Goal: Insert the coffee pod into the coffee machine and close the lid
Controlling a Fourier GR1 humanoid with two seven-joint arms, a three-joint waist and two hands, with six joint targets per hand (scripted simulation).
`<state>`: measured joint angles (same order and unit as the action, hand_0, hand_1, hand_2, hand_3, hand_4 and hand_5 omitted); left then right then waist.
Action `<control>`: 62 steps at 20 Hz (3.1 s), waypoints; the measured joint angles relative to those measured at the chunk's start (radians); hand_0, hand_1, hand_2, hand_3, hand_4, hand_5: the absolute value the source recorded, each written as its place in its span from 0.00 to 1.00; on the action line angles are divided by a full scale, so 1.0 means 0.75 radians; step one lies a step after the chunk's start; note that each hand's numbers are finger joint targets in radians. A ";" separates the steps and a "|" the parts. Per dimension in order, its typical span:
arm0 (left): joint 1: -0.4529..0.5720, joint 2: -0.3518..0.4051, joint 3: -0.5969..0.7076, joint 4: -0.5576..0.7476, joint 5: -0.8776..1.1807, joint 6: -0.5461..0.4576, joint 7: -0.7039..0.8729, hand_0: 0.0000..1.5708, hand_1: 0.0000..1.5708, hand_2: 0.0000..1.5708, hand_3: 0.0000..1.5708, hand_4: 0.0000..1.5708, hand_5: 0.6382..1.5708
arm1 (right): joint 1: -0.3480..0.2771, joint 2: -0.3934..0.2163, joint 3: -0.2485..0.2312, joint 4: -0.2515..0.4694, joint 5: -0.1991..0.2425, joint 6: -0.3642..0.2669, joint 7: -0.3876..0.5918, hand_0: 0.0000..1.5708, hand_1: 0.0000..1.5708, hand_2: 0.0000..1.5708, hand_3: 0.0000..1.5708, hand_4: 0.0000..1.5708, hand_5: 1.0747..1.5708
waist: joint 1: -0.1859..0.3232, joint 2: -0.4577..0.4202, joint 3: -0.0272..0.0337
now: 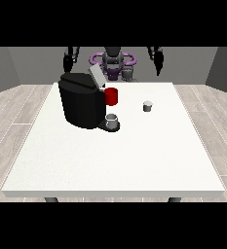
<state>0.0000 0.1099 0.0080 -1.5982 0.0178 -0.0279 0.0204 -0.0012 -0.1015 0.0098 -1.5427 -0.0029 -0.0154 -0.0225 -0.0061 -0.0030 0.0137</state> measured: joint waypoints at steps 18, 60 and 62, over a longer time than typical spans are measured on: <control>-0.094 0.106 0.062 0.119 -0.081 -0.077 -0.208 0.00 0.00 0.00 0.00 0.00 1.00 | -0.013 0.094 -0.083 0.000 -0.017 -0.122 -0.089 0.00 0.00 0.00 0.00 0.11 1.00 | -0.045 0.000 -0.0181; -0.727 0.376 0.085 1.200 -0.544 -0.013 -0.228 0.34 0.34 0.44 0.28 0.00 1.00 | -0.272 0.108 -0.040 0.141 0.038 -0.183 -0.011 0.00 0.00 0.00 0.00 0.33 1.00 | -0.190 0.258 -0.0187; -0.748 0.376 0.074 1.231 -0.578 0.009 -0.245 0.39 0.39 0.47 0.31 0.00 1.00 | -0.284 0.117 -0.024 0.140 0.050 -0.208 -0.005 0.00 0.00 0.00 0.00 0.34 1.00 | -0.192 0.267 -0.0187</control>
<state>-0.5613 0.3922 0.0637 -0.6753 -0.4154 -0.0211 -0.1633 -0.2144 -0.0135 -0.0082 -1.4377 0.0346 -0.1714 -0.0261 -0.1499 0.1973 -0.0003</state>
